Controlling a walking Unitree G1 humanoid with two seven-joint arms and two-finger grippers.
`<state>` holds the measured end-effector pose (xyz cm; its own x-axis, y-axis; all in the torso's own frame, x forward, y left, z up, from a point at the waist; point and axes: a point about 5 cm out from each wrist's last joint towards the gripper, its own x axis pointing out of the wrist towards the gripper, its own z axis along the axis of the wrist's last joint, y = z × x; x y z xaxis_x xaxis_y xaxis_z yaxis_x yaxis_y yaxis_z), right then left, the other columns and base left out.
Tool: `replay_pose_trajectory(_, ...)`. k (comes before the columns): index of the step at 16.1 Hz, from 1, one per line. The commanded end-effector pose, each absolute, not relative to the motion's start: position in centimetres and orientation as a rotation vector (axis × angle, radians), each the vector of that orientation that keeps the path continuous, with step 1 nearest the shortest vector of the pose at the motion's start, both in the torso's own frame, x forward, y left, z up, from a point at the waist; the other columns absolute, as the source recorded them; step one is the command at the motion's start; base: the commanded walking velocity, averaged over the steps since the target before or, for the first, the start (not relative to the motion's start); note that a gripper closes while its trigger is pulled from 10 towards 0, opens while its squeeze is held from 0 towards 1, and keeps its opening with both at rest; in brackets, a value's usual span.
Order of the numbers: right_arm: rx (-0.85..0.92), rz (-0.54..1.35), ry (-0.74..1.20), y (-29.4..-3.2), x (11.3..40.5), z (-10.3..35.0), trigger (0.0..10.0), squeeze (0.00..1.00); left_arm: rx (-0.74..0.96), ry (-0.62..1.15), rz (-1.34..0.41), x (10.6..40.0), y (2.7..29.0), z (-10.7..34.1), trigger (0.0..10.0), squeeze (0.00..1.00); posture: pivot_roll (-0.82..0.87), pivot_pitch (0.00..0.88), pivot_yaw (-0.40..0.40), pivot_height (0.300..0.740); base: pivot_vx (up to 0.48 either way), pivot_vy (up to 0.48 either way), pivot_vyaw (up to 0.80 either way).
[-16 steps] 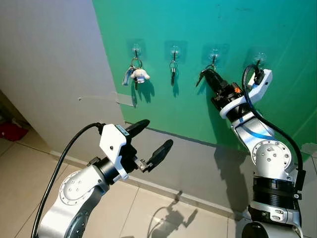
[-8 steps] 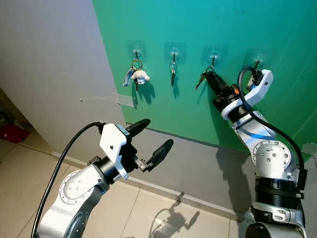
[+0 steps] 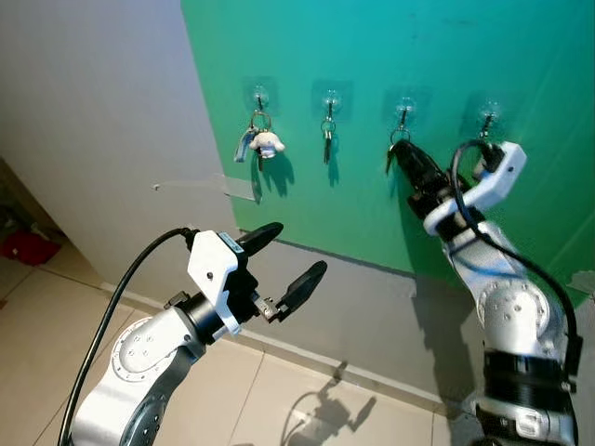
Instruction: Hang keys on a hook
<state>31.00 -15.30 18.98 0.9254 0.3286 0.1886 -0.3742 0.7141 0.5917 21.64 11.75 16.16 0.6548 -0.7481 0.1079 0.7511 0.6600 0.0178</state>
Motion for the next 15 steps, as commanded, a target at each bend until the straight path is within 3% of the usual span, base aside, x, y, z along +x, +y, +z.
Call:
replay_pose_trajectory(1,0.66,0.393,-0.035,-15.0,30.7,18.3,10.0,1.0,-0.021,-0.133,-0.877,21.4,11.5,16.7,10.0,0.0,0.01,0.0,0.071,0.74,0.0,0.0,0.0)
replay_pose_trajectory(8,0.615,0.41,-0.021,-15.5,27.4,17.2,10.0,1.0,-0.033,-0.132,-0.883,21.4,11.4,16.6,10.0,0.0,-0.02,0.0,0.075,0.74,0.0,0.0,0.0)
replay_pose_trajectory(9,0.579,0.412,-0.012,-15.4,27.0,17.0,10.0,0.65,-0.033,-0.131,-0.882,21.5,11.4,16.6,10.0,0.0,-0.02,0.0,0.076,0.74,0.0,0.0,0.0)
replay_pose_trajectory(10,0.534,0.397,-0.009,-15.5,26.7,16.8,10.0,0.0,-0.029,-0.129,-0.87,21.5,11.5,16.5,10.0,0.0,-0.02,0.0,0.076,0.74,0.0,0.0,0.0)
replay_pose_trajectory(13,0.506,0.352,0.04,-15.7,25.4,15.4,10.0,0.0,0.024,-0.088,-0.749,21.8,12.8,15.5,10.0,0.0,-0.02,0.0,0.066,0.74,0.0,0.0,0.0)
replay_pose_trajectory(15,0.415,0.231,0.128,-16.3,24.8,13.2,10.0,0.0,0.097,-0.028,-0.556,22.8,14.6,14.1,10.0,0.0,-0.02,0.0,0.06,0.74,0.0,0.0,0.0)
